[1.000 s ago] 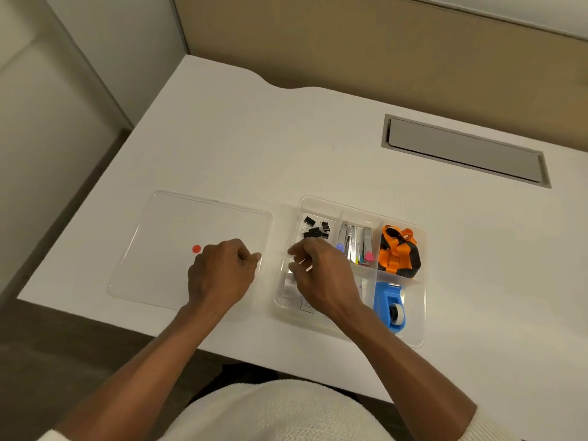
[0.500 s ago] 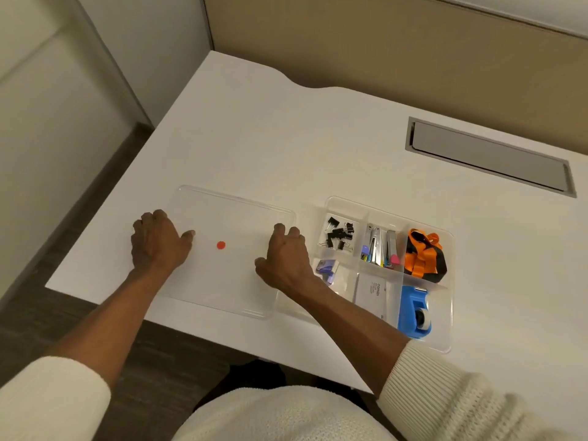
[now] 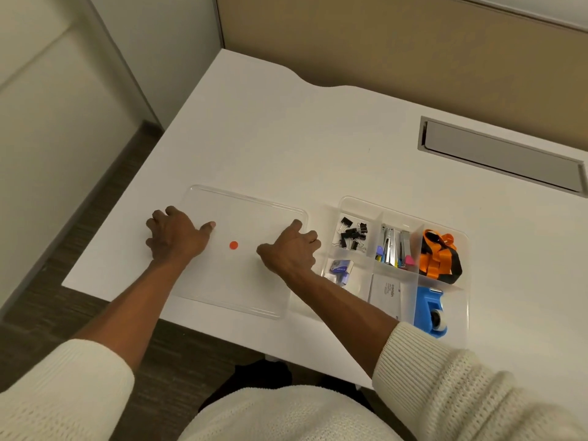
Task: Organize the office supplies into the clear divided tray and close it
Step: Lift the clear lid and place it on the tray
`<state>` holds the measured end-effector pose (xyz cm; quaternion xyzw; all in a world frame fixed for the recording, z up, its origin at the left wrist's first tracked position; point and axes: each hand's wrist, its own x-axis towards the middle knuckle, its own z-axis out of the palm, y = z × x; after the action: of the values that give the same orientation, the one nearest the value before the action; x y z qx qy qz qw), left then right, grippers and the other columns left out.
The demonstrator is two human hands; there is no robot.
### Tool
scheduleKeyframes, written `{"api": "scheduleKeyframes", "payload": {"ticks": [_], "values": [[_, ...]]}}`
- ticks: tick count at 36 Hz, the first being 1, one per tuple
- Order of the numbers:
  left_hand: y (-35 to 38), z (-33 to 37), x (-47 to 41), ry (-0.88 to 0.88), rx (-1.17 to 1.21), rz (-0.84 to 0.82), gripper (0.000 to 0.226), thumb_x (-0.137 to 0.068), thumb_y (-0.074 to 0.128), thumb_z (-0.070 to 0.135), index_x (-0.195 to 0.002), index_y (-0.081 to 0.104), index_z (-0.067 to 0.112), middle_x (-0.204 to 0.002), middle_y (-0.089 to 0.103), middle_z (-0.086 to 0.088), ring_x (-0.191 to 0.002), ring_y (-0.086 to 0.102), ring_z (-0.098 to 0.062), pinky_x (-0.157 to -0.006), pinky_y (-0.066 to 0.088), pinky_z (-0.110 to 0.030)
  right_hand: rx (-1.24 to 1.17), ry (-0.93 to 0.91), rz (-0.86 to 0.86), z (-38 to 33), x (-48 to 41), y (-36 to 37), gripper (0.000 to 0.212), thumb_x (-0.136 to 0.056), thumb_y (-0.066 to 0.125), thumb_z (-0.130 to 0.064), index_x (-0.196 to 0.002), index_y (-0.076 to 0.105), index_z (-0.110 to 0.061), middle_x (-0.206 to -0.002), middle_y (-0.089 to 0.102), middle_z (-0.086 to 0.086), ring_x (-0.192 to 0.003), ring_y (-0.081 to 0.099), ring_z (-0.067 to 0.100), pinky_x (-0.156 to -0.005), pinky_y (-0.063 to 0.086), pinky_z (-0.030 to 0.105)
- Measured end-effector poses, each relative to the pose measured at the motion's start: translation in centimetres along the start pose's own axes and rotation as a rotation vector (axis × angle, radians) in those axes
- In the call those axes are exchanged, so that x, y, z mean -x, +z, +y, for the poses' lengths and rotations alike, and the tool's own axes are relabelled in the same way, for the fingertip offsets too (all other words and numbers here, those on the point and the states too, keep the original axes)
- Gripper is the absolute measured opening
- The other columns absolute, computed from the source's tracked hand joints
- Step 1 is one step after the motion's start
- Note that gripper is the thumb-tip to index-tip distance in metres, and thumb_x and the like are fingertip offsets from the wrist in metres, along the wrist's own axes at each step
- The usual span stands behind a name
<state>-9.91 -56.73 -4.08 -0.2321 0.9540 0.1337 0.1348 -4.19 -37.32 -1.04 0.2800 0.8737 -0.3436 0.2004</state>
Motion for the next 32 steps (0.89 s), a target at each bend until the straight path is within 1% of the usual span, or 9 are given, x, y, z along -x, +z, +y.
{"api": "scheduleKeyframes", "payload": {"ticks": [3, 8, 10, 14, 16, 18, 26, 29, 32], "values": [[-0.6, -0.1, -0.9, -0.087, 0.017, -0.038, 0.103, -0.075, 0.080, 0.062, -0.142, 0.038, -0.004, -0.148, 0.038, -0.027, -0.138, 0.037, -0.043, -0.103, 0.044, -0.060, -0.148, 0.099, 0.004, -0.4, -0.8, -0.6, 0.083, -0.079, 0.078, -0.033, -0.144, 0.030, -0.013, -0.142, 0.033, 0.018, -0.135, 0.031, 0.036, -0.104, 0.045, 0.050], [-1.4, -1.0, -1.6, -0.133, 0.062, -0.036, 0.065, -0.084, 0.082, 0.044, -0.122, 0.058, -0.003, -0.139, 0.045, -0.027, -0.131, 0.042, -0.044, -0.098, 0.049, -0.057, -0.346, 0.193, -0.022, 0.3, -1.5, -1.3, 0.095, -0.074, 0.081, -0.043, -0.147, 0.031, -0.011, -0.148, 0.030, 0.018, -0.139, 0.030, 0.036, -0.111, 0.042, 0.053], [-1.9, -1.4, -1.7, -0.125, 0.070, -0.044, 0.061, -0.087, 0.079, 0.041, -0.124, 0.061, -0.004, -0.137, 0.051, -0.028, -0.129, 0.046, -0.044, -0.099, 0.049, -0.054, -0.373, 0.208, -0.028, 0.4, -1.5, -1.4, 0.094, -0.072, 0.082, -0.047, -0.145, 0.036, -0.011, -0.146, 0.031, 0.017, -0.137, 0.033, 0.035, -0.109, 0.043, 0.052], [-3.0, -1.9, -1.7, -0.101, 0.060, -0.024, 0.054, -0.095, 0.069, 0.040, -0.126, 0.066, -0.004, -0.131, 0.061, -0.027, -0.123, 0.055, -0.044, -0.102, 0.049, -0.049, -0.336, 0.129, 0.041, 0.2, -1.3, -1.4, 0.077, -0.077, 0.081, -0.037, -0.138, 0.043, -0.011, -0.142, 0.035, 0.016, -0.136, 0.033, 0.035, -0.099, 0.046, 0.043], [-3.6, -1.9, -1.6, -0.087, 0.023, 0.019, 0.051, -0.099, 0.063, 0.040, -0.125, 0.067, -0.004, -0.128, 0.064, -0.026, -0.120, 0.058, -0.043, -0.101, 0.049, -0.047, -0.348, 0.077, 0.065, -0.2, -1.0, -1.7, 0.073, -0.081, 0.078, -0.029, -0.141, 0.041, -0.011, -0.143, 0.034, 0.016, -0.135, 0.034, 0.034, -0.087, 0.041, 0.036], [-4.2, -1.8, -1.6, -0.077, 0.036, 0.059, 0.049, -0.100, 0.062, 0.038, -0.123, 0.068, -0.005, -0.126, 0.067, -0.025, -0.119, 0.059, -0.043, -0.101, 0.048, -0.047, -0.359, 0.014, 0.091, -0.6, -0.8, -2.2, 0.074, -0.083, 0.076, -0.023, -0.145, 0.038, -0.012, -0.142, 0.033, 0.015, -0.135, 0.035, 0.033, -0.084, 0.039, 0.034], [-5.7, 2.4, 0.0, 0.064, 0.122, 0.162, 0.048, -0.097, 0.066, 0.037, -0.122, 0.069, -0.005, -0.126, 0.067, -0.024, -0.121, 0.058, -0.043, -0.098, 0.048, -0.046, -0.326, -0.144, 0.267, 0.6, -0.2, -7.3, 0.075, -0.082, 0.076, -0.026, -0.147, 0.043, -0.009, -0.138, 0.033, 0.012, -0.131, 0.044, 0.034, -0.097, 0.046, 0.036], [-5.4, 5.6, 1.7, 0.121, 0.147, 0.129, 0.050, -0.096, 0.068, 0.039, -0.123, 0.069, -0.003, -0.125, 0.067, -0.023, -0.120, 0.058, -0.042, -0.098, 0.049, -0.046, -0.331, -0.144, 0.362, 2.5, -0.2, -10.0, 0.079, -0.083, 0.077, -0.030, -0.149, 0.041, -0.009, -0.139, 0.033, 0.010, -0.133, 0.041, 0.032, -0.097, 0.039, 0.032], [-4.5, 8.8, 4.0, 0.187, 0.177, 0.088, 0.050, -0.095, 0.069, 0.040, -0.121, 0.068, -0.002, -0.124, 0.065, -0.022, -0.119, 0.058, -0.041, -0.097, 0.049, -0.045, -0.347, -0.125, 0.430, 5.0, 0.0, -12.7, 0.079, -0.082, 0.079, -0.033, -0.148, 0.043, -0.007, -0.140, 0.034, 0.011, -0.133, 0.042, 0.032, -0.106, 0.043, 0.036]]}}
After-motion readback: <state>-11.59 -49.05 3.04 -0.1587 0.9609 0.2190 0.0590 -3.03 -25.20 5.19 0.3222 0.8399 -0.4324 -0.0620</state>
